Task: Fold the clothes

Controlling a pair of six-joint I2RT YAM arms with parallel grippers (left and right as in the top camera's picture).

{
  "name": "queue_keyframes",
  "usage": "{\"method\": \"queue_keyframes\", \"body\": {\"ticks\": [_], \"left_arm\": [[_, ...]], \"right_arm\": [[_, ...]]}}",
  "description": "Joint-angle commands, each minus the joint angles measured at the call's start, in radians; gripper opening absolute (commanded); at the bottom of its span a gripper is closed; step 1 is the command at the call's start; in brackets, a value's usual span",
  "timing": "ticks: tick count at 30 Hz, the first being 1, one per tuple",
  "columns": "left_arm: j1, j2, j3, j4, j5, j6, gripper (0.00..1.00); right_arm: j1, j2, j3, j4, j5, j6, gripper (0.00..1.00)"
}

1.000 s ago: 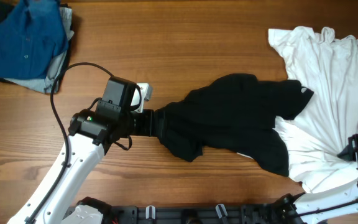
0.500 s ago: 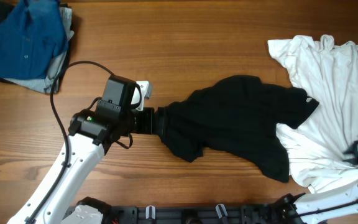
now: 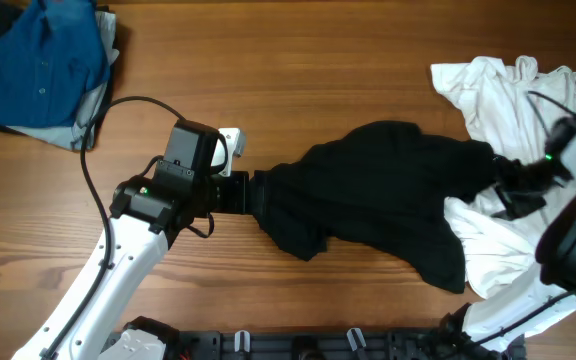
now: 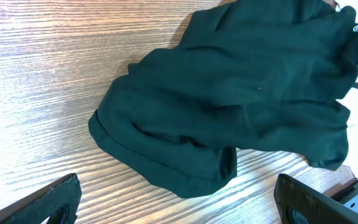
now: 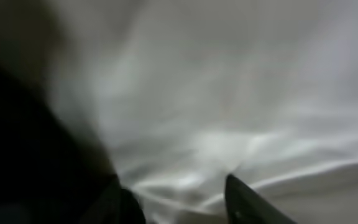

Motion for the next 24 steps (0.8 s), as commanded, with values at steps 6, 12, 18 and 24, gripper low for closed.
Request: {"method": "queue_keyframes", "body": {"ticks": [6,12,18,24], "left_arm": [[-0.005,-0.001,0.01,-0.03,0.013,-0.003,1.0],[-0.005,-0.001,0.01,-0.029,0.013,-0.002,1.0],[-0.005,-0.001,0.01,-0.026,0.013,-0.003,1.0],[-0.005,-0.001,0.01,-0.03,0.013,-0.003,1.0]], "right_arm": [[0.091,0.011,0.019,0.003,-0.019,-0.008,0.66],[0.097,-0.004,0.02,0.022,-0.071,-0.146,0.59],[0.111,-0.063,0.053,0.081,-0.189,-0.27,0.58],[0.111,-0.146,0.17,0.07,-0.171,-0.349,0.63]]}}
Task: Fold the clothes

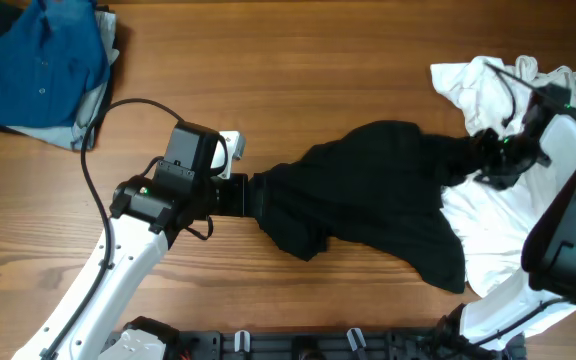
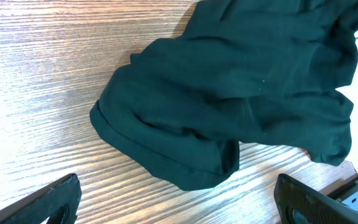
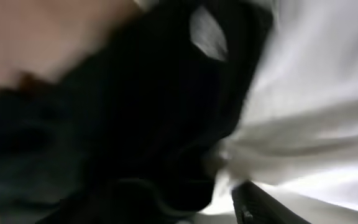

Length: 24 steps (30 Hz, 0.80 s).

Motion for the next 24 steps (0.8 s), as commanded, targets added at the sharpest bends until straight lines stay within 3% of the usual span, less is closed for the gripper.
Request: {"method": "queue_keyframes", "body": {"ticks": [1,9,24], "left_arm": [[-0.005,-0.001,0.01,-0.001,0.013,-0.003,1.0],[-0.005,-0.001,0.01,-0.005,0.012,-0.002,1.0],[-0.005,-0.001,0.01,-0.004,0.012,-0.002,1.0]], "right_arm": [[0.005,-0.101,0.102,-0.002,-0.023,-0.096,0.64],[0.005,-0.174,0.21,-0.049,0.075,-0.185,0.67],[0.007,-0.203,0.229,-0.121,0.01,-0.208,0.66]]}}
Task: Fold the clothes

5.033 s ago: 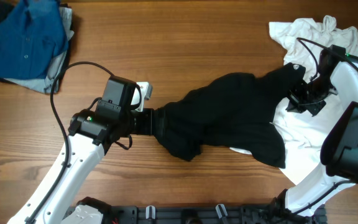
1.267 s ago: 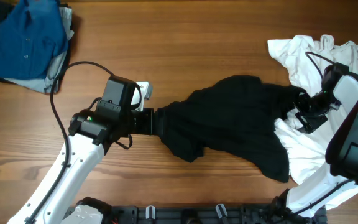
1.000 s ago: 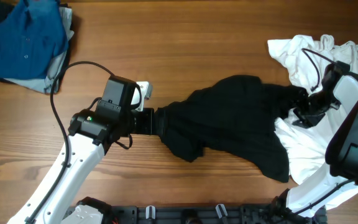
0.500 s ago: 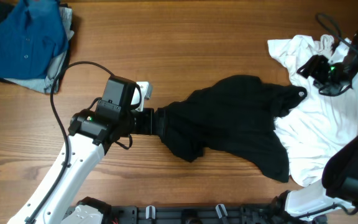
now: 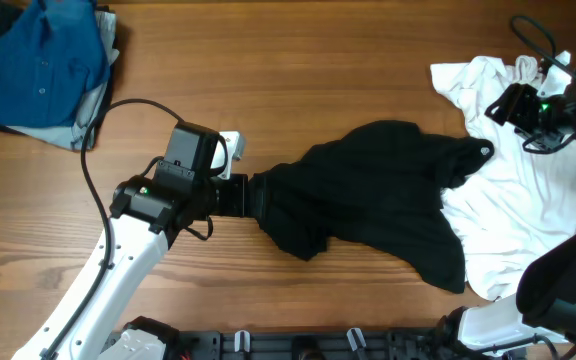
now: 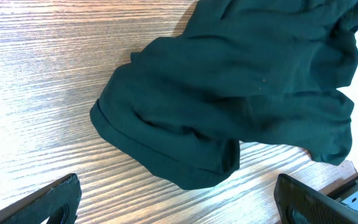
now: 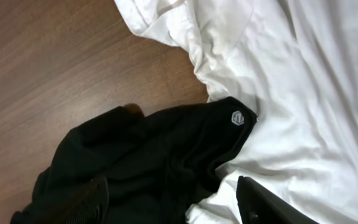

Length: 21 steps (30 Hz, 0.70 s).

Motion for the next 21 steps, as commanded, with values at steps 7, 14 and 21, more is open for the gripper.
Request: {"method": "queue_keyframes", "body": {"ticks": [7,14,21], "left_arm": [[-0.005,-0.001,0.01,0.019,0.012,-0.002,1.0],[-0.004,-0.001,0.01,0.037,0.011,-0.003,1.0],[0.009,-0.001,0.01,0.017,-0.042,-0.04,1.0]], "right_arm": [[0.018,-0.027,0.018,-0.045,-0.095,-0.023,0.66],[0.228,-0.027,0.018,-0.083,-0.06,-0.052,0.67],[0.471,-0.015,0.014,-0.121,0.011,0.077,0.73]]}}
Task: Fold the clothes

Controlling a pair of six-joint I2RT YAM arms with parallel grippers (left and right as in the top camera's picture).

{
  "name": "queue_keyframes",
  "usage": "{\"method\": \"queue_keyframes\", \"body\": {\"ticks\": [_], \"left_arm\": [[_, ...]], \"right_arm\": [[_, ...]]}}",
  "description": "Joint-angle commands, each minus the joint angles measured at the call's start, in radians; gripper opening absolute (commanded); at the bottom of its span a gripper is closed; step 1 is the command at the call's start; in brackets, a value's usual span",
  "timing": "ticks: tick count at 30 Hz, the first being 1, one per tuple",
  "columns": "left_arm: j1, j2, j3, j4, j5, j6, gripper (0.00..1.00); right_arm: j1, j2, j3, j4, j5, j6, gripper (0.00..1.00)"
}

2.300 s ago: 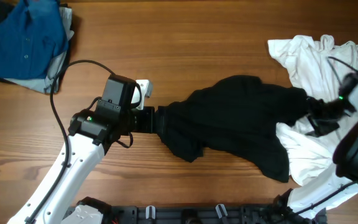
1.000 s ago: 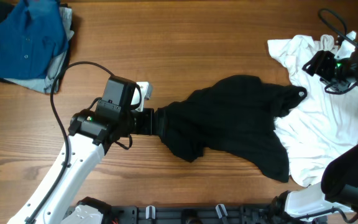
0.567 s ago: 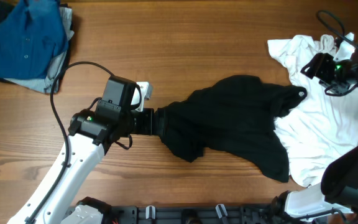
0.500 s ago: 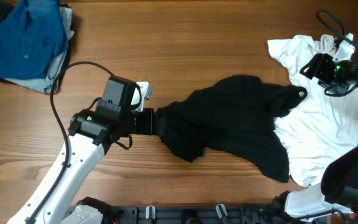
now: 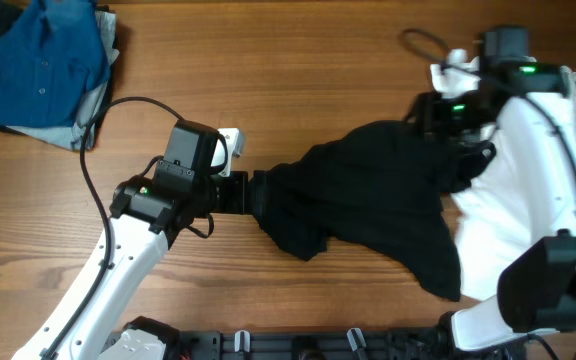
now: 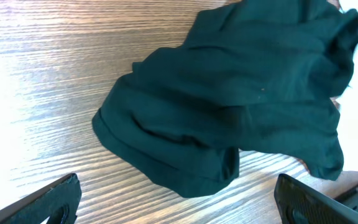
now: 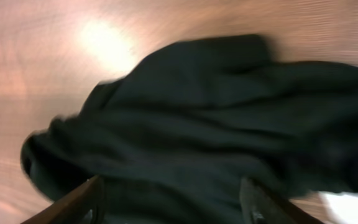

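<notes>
A crumpled black garment (image 5: 368,190) lies across the middle of the wooden table (image 5: 298,60). Its right end rests on a white garment (image 5: 528,210). My left gripper (image 5: 240,193) sits low at the black garment's left end. In the left wrist view the left gripper (image 6: 179,202) is open, with the dark cloth (image 6: 241,106) just ahead of its fingers. My right gripper (image 5: 430,118) hovers over the garment's upper right part. The blurred right wrist view shows the right gripper (image 7: 173,202) open above the black cloth (image 7: 197,124).
A pile of blue and grey clothes (image 5: 43,65) lies at the far left corner. The white garment spreads over the right side, down to the front edge. The left arm's cable (image 5: 98,130) loops over the table beside the pile.
My right gripper was over the white garment at the far right; now it is further left, over the black garment's upper right part. The left arm has not moved.
At first my right gripper was low where the black garment meets the white one. Then it was at the black garment's right end. After that it stood open over the white garment, and now over the black one. The left gripper stayed open at the garment's left end.
</notes>
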Motion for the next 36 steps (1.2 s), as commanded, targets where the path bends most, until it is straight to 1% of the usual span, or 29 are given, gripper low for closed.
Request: {"method": "queue_keyframes", "body": {"ticks": [1,3,7,13,18,19,20,22,23,25,27,29,32,36], "left_arm": [[0.013,0.0,0.01,-0.016,-0.027,-0.027,1.0],[0.02,0.001,0.01,-0.031,-0.027,-0.026,1.0],[0.023,0.001,0.009,-0.068,-0.026,-0.019,1.0],[0.023,0.001,0.009,-0.082,-0.023,-0.02,1.0],[0.023,0.005,0.009,-0.084,-0.018,-0.023,1.0],[0.023,0.016,0.009,-0.079,-0.018,-0.023,0.92],[0.023,0.022,0.009,-0.076,-0.018,-0.023,0.91],[0.023,0.047,0.009,-0.066,-0.017,-0.025,0.92],[0.023,0.067,0.008,-0.06,-0.003,-0.027,0.94],[0.023,0.098,0.008,-0.048,0.028,-0.027,0.94],[0.022,0.146,0.008,-0.016,0.092,-0.027,0.94],[0.022,0.194,0.009,0.021,0.169,-0.027,0.97],[0.022,0.261,0.008,0.061,0.251,-0.027,0.96],[0.022,0.322,0.008,0.062,0.329,-0.027,0.95]], "right_arm": [[0.083,-0.003,0.014,-0.011,0.043,0.103,0.74],[0.082,0.018,0.014,-0.004,0.033,0.121,0.73],[0.035,0.085,0.014,-0.001,-0.036,0.111,0.74],[-0.024,0.195,0.014,-0.047,-0.028,0.109,0.75],[-0.022,0.249,0.013,-0.087,0.02,0.106,0.75],[-0.016,0.249,0.011,-0.082,0.024,0.1,0.75],[-0.015,0.246,0.011,-0.082,0.024,0.1,0.75],[-0.014,0.243,0.011,-0.08,0.024,0.1,0.75],[-0.014,0.243,0.011,-0.082,0.023,0.1,0.75],[-0.014,0.243,0.011,-0.082,0.024,0.094,0.75],[-0.014,0.241,0.012,-0.082,0.023,0.088,0.75],[-0.014,0.239,0.013,-0.081,0.024,0.087,0.76],[-0.014,0.236,0.016,-0.081,0.024,0.085,0.76],[-0.014,0.236,0.023,-0.081,0.024,0.085,0.77]]}}
